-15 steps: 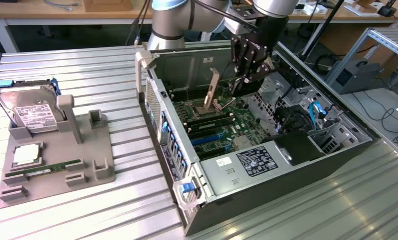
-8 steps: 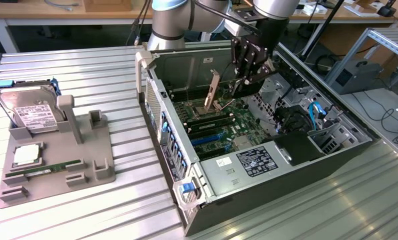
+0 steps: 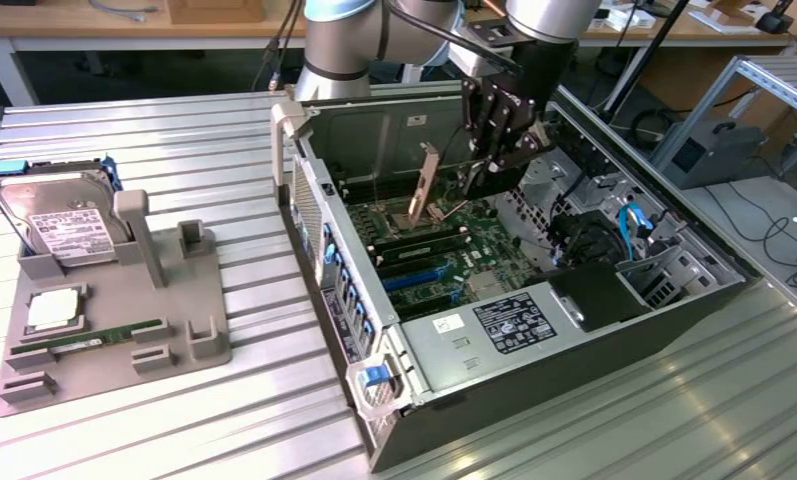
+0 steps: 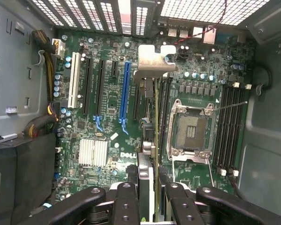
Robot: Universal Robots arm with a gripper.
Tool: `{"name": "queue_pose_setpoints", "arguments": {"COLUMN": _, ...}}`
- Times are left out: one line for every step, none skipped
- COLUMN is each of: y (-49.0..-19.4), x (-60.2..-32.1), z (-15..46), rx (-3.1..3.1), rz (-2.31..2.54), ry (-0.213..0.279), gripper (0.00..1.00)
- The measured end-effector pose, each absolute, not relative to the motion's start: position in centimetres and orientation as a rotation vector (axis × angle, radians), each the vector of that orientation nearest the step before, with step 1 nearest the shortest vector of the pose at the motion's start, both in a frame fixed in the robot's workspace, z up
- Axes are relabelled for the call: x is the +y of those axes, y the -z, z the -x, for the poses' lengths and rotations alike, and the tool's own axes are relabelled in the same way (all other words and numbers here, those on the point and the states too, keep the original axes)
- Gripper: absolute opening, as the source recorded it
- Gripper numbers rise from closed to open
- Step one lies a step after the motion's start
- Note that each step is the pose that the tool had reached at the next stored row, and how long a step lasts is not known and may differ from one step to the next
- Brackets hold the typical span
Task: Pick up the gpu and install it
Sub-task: 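Insert the gpu into the slot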
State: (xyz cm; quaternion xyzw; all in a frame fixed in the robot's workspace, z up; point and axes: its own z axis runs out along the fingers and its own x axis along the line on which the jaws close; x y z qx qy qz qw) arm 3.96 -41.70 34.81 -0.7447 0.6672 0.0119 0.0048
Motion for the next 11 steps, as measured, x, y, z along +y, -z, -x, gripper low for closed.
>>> {"name": "queue_pose_setpoints", "arguments": {"y": -34.77, "x": -41.74, "z": -3.94, "rx": 2.09, "rz": 2.333, "ry": -0.037, "gripper": 0.27}}
{"name": "queue_pose_setpoints", "arguments": {"y": -34.74, "x": -41.78, "z": -3.94, "rx": 2.09, "rz": 2.332, "ry": -0.037, "gripper": 0.27}}
{"name": "queue_pose_setpoints", "arguments": {"y": -34.7, "x": -41.82, "z": -3.94, "rx": 2.09, "rz": 2.333, "ry": -0.037, "gripper": 0.27}}
{"name": "queue_pose_setpoints", "arguments": {"y": -34.66, "x": -41.85, "z": -3.94, "rx": 2.09, "rz": 2.333, "ry": -0.037, "gripper": 0.27}}
{"name": "queue_pose_setpoints", "arguments": {"y": -34.63, "x": -41.88, "z": -3.93, "rx": 2.09, "rz": 2.333, "ry": -0.037, "gripper": 0.27}}
{"name": "queue_pose_setpoints", "arguments": {"y": -34.6, "x": -41.9, "z": -3.94, "rx": 2.09, "rz": 2.333, "ry": -0.037, "gripper": 0.27}}
{"name": "queue_pose_setpoints", "arguments": {"y": -34.56, "x": -41.93, "z": -3.93, "rx": 2.09, "rz": 2.333, "ry": -0.037, "gripper": 0.27}}
{"name": "queue_pose_setpoints", "arguments": {"y": -34.52, "x": -41.95, "z": -3.93, "rx": 2.09, "rz": 2.333, "ry": -0.037, "gripper": 0.27}}
{"name": "queue_pose_setpoints", "arguments": {"y": -34.48, "x": -41.98, "z": -3.93, "rx": 2.09, "rz": 2.333, "ry": -0.037, "gripper": 0.27}}
{"name": "queue_pose_setpoints", "arguments": {"y": -34.44, "x": -42.01, "z": -3.93, "rx": 2.09, "rz": 2.333, "ry": -0.037, "gripper": 0.27}}
{"name": "queue_pose_setpoints", "arguments": {"y": -34.4, "x": -42.03, "z": -3.93, "rx": 2.09, "rz": 2.333, "ry": -0.037, "gripper": 0.27}}
